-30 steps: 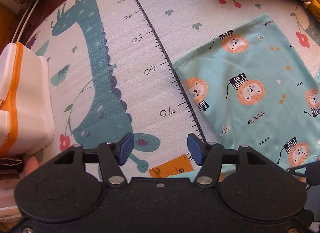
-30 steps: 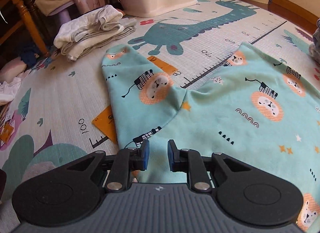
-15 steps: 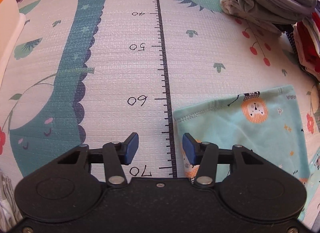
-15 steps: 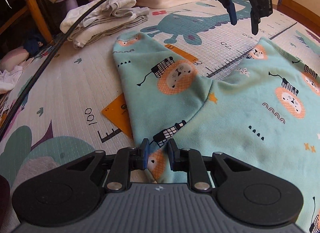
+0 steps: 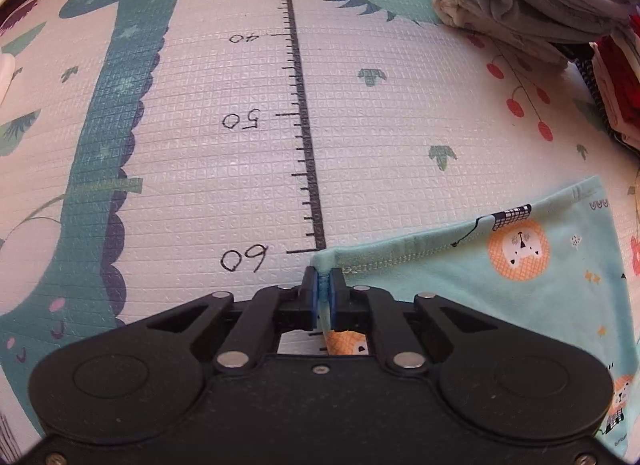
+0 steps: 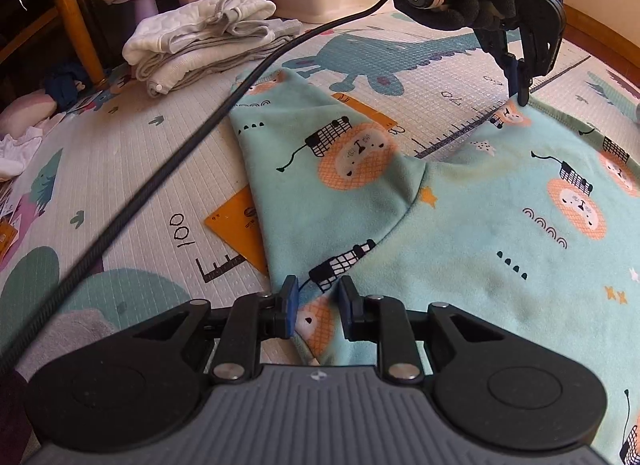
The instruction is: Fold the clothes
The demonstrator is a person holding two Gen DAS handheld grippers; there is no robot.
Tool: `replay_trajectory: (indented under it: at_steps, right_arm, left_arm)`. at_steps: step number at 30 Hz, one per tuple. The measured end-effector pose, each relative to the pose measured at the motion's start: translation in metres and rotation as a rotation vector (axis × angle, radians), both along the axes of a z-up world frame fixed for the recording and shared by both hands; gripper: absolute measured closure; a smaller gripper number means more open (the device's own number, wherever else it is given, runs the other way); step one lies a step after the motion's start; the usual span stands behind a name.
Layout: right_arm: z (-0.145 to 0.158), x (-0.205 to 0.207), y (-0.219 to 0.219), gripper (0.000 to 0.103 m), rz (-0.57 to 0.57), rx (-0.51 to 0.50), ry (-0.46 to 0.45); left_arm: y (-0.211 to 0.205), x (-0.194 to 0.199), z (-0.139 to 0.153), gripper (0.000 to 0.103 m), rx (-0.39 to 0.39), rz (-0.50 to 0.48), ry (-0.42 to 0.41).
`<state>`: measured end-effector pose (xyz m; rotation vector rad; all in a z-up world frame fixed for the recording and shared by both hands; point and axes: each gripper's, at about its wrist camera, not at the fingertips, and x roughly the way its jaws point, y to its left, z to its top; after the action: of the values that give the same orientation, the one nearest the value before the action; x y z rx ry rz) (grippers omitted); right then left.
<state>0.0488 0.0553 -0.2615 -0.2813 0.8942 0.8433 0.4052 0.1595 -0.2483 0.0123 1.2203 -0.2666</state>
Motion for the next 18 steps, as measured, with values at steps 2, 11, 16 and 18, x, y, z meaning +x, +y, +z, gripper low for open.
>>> replay_trajectory:
  at_steps: [2, 11, 16, 18]
  right_arm:
    - [-0.001, -0.005, 0.001, 0.078, 0.012, -0.007, -0.031]
    - [-0.002, -0.018, 0.007, 0.078, 0.003, -0.033, -0.086]
    - [0.004, -0.014, 0.013, 0.078, 0.025, -0.076, -0.073]
    - [0.008, -0.014, 0.011, 0.073, 0.028, -0.073, -0.068]
  left_arm:
    - [0.0, 0.003, -0.002, 0.099, 0.006, -0.01, -0.011]
    - [0.0, 0.006, -0.003, 0.094, 0.022, 0.004, 0.01]
    - [0.0, -0.008, 0.013, 0.074, 0.047, -0.014, -0.042]
    - [0.002, -0.016, 0.024, 0.074, 0.061, -0.041, -0.06]
